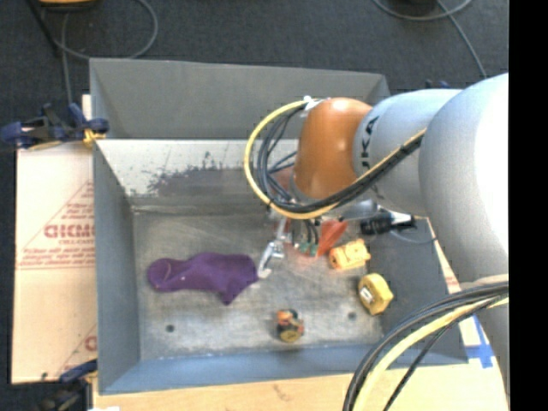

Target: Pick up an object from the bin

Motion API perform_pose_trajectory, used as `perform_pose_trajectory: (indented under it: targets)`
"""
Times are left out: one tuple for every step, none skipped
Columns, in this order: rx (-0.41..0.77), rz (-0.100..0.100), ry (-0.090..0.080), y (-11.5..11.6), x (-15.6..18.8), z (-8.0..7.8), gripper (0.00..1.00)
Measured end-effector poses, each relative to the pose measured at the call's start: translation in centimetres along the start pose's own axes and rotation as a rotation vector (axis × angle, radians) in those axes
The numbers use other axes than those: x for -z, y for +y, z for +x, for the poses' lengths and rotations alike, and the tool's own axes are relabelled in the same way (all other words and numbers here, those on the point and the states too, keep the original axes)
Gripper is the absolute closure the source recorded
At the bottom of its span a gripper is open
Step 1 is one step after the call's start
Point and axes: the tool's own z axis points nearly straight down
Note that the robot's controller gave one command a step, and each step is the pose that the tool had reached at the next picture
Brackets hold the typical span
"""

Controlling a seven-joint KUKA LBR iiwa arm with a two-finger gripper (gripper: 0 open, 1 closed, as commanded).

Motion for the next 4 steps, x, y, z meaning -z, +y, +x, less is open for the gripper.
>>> perform_pose_trajectory:
  targets:
    - [-0.166,0.003,0.007,0.5,5.7,4.6,1.00]
    - [-0.164,0.004,0.007,0.5,5.7,4.6,0.00]
    - [-0.164,0.004,0.007,0.5,5.7,4.6,0.00]
    - [-0.247,0.002,0.001,1.7,4.5,5.7,0.00]
